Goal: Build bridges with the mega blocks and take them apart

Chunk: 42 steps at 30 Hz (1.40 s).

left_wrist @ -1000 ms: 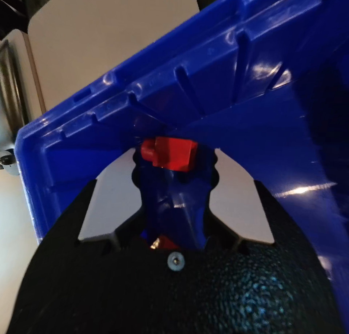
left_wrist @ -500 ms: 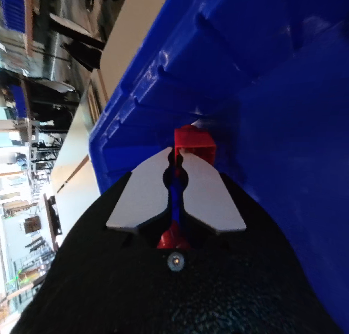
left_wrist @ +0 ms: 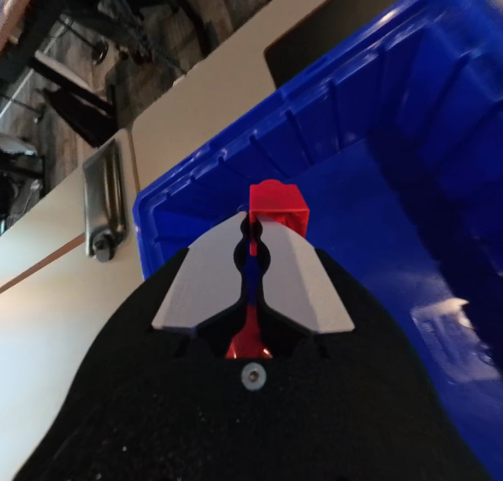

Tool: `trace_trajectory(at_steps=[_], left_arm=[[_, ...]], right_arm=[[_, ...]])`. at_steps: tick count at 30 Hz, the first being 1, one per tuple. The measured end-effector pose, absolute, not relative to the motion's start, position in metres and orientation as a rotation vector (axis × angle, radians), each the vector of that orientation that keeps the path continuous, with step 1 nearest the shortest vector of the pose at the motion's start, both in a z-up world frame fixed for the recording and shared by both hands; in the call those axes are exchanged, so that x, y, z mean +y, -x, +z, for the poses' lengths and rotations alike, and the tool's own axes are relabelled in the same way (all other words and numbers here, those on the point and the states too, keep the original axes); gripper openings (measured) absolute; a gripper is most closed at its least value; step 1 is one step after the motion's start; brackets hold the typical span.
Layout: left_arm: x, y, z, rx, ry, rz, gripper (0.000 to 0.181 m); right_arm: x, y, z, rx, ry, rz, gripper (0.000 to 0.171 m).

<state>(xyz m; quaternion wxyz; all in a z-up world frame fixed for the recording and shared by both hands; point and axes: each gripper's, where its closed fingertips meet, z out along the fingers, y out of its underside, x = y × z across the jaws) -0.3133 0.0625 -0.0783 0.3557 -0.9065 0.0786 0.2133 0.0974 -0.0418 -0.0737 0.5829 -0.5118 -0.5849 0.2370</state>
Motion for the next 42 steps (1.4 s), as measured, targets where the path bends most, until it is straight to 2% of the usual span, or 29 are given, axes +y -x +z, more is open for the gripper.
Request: trace_trajectory(at_steps=[4, 10, 14, 18, 21, 24, 25, 26, 29, 36, 42], left_arm=[[0.056, 0.234, -0.043, 0.484, 2.091, 0.336, 0.002], [-0.026, 0.049, 0.001, 0.858, 1.831, -0.2, 0.001], [-0.077, -0.035, 0.0, 1.009, 1.765, -0.463, 0.001], [-0.102, -0.078, -0.002, 1.052, 1.715, -0.659, 0.001], [-0.103, -0.091, 0.005, 1.008, 1.668, -0.758, 0.001], [-0.101, -0.097, 0.007, 0.944, 1.652, -0.83, 0.001], [-0.098, -0.096, 0.007, 0.909, 1.652, -0.817, 0.005], [-0.093, -0.091, 0.007, 0.864, 1.657, -0.788, 0.018], [-0.085, -0.068, 0.011, 0.728, 1.669, -0.696, 0.04], [-0.102, -0.005, 0.014, 0.463, 1.665, -0.493, 0.037], [-0.118, 0.055, 0.011, 0.376, 1.727, -0.248, 0.035]], right_arm=[[-0.045, -0.093, -0.076, -1.373, 1.217, 0.615, 0.019], [-0.073, -0.077, -0.061, -1.313, 1.19, 0.97, 0.045], [-0.101, -0.079, -0.015, -1.117, 1.029, 1.439, 0.063], [-0.11, -0.084, -0.006, -1.146, 0.943, 1.408, 0.065], [-0.117, -0.087, -0.004, -1.181, 0.892, 1.401, 0.04], [-0.114, -0.093, -0.003, -1.198, 0.9, 1.415, 0.038], [-0.109, -0.095, -0.002, -1.198, 0.908, 1.392, 0.037], [-0.103, -0.098, -0.003, -1.204, 0.923, 1.355, 0.037], [-0.064, -0.102, -0.017, -1.319, 1.109, 1.09, 0.036], [0.01, -0.101, -0.102, -1.907, 1.661, 0.407, 0.036], [0.023, -0.091, -0.147, -2.271, 1.858, 0.11, 0.036]])
